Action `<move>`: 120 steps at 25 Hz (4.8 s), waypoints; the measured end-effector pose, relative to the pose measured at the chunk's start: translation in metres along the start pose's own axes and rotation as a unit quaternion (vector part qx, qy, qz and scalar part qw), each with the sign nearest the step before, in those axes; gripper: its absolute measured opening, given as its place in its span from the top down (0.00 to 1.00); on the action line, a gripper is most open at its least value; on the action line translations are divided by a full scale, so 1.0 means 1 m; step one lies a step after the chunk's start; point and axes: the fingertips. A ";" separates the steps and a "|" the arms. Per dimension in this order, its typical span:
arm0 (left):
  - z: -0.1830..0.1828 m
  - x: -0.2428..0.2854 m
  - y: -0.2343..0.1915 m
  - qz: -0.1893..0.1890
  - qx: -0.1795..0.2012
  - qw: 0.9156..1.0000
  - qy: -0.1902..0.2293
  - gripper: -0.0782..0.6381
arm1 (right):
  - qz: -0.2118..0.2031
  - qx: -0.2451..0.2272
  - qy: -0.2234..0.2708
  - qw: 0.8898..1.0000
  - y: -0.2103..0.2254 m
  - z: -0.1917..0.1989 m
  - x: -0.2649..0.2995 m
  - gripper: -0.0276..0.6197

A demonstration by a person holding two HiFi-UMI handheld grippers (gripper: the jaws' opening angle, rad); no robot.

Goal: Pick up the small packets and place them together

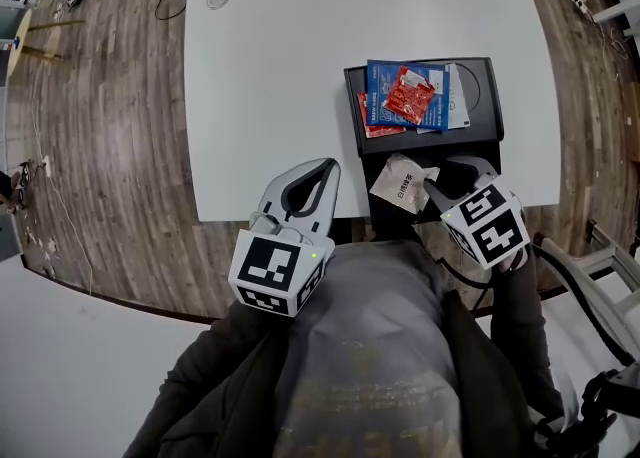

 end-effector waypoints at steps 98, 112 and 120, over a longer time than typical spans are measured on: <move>-0.039 -0.004 0.002 0.000 0.023 0.998 0.059 0.89 | 0.123 0.109 0.275 0.947 0.102 -0.093 -0.112 0.82; -0.067 -0.001 0.017 0.033 0.058 0.992 0.106 0.89 | 0.034 0.137 0.426 0.894 0.031 -0.120 -0.158 0.95; -0.071 -0.001 0.027 0.065 0.067 0.986 0.142 0.89 | 0.056 0.114 0.438 0.890 0.003 -0.125 -0.165 0.95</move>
Point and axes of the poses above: the fingertips, and each gripper's own axes: x forward along the fingers, y to its right, z out of its underside, and after that the axes turned 12 degrees about x, right-handed
